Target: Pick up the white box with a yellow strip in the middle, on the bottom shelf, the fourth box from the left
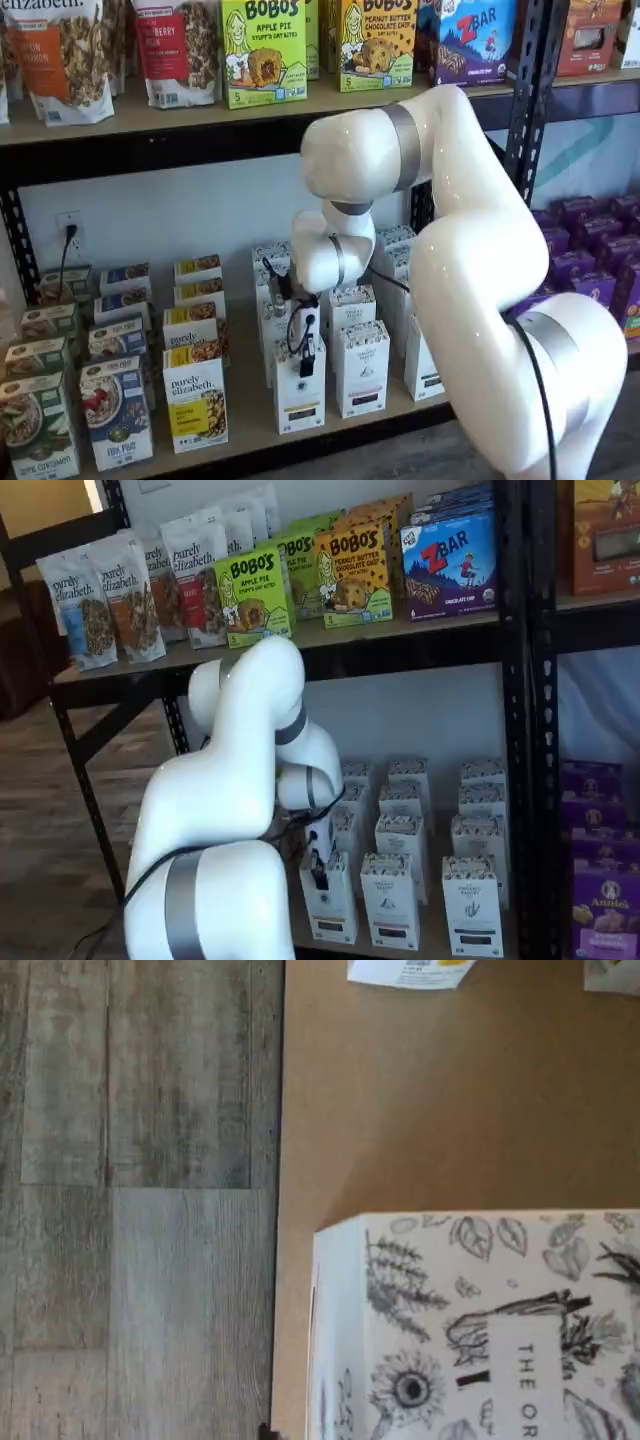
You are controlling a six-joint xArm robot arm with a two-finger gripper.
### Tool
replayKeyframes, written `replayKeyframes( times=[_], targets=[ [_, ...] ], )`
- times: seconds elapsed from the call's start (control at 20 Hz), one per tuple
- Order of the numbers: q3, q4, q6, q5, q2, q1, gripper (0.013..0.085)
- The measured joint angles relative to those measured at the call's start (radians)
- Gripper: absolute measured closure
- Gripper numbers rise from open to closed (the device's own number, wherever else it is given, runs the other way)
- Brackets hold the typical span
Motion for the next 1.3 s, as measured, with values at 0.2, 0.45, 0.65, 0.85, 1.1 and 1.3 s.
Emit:
replayKeyframes(
  times=[0.2,0.45,0.65,0.85,1.1,1.3],
  targets=[
    [-0.011,-0.015,0.016,0.007,0.009,0.003,0.013],
    [-0.025,-0.024,0.029,0.0,0.025,0.008,0.013],
    [-0.043,-0.037,0.041,-0.009,0.045,0.009,0.013],
    [-0.054,-0.014,0.021,-0.005,0.053,0.008,0.017],
    [-0.059,0.03,-0.019,0.01,0.05,0.007,0.029],
    [-0.061,0.007,-0.002,0.027,0.046,0.004,0.033]
  ],
)
